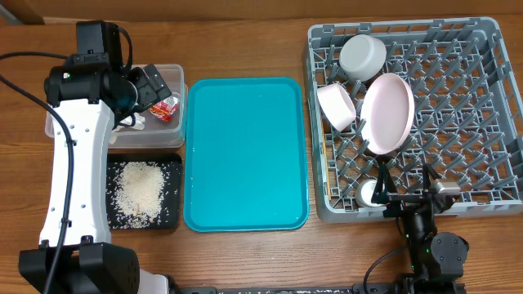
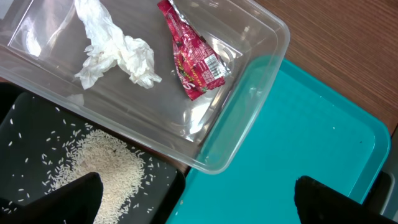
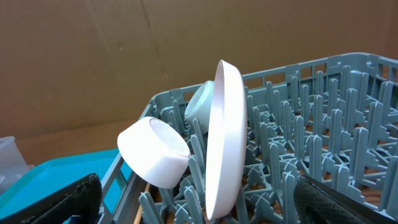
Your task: Sort waste into correct bins and load items into the dishwasher
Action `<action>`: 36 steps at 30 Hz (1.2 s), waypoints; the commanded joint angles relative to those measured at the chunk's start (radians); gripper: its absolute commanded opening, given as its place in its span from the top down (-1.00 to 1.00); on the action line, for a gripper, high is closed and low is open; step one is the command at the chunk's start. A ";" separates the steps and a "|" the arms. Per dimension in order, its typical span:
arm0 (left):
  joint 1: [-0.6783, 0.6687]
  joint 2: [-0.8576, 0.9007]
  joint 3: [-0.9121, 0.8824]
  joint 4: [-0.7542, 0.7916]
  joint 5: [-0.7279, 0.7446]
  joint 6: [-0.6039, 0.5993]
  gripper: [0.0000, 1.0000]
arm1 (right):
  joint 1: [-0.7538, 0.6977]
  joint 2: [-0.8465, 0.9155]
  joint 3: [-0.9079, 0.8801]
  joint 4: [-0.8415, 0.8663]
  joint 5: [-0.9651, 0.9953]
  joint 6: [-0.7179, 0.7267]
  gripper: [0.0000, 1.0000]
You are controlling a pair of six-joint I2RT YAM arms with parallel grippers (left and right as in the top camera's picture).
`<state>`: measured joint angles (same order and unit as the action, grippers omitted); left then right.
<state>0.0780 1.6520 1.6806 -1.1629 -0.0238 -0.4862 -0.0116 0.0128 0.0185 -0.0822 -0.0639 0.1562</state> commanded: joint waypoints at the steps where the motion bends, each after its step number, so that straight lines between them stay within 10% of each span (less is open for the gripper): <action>1: -0.006 -0.005 0.008 0.000 -0.010 0.022 -1.00 | -0.004 -0.010 -0.011 0.005 -0.005 -0.008 -1.00; 36: -0.084 -0.150 0.003 -0.003 -0.010 0.022 -1.00 | -0.004 -0.010 -0.011 0.005 -0.005 -0.008 -1.00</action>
<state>0.0208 1.5970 1.6802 -1.1637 -0.0238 -0.4862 -0.0116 0.0128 0.0185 -0.0814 -0.0639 0.1562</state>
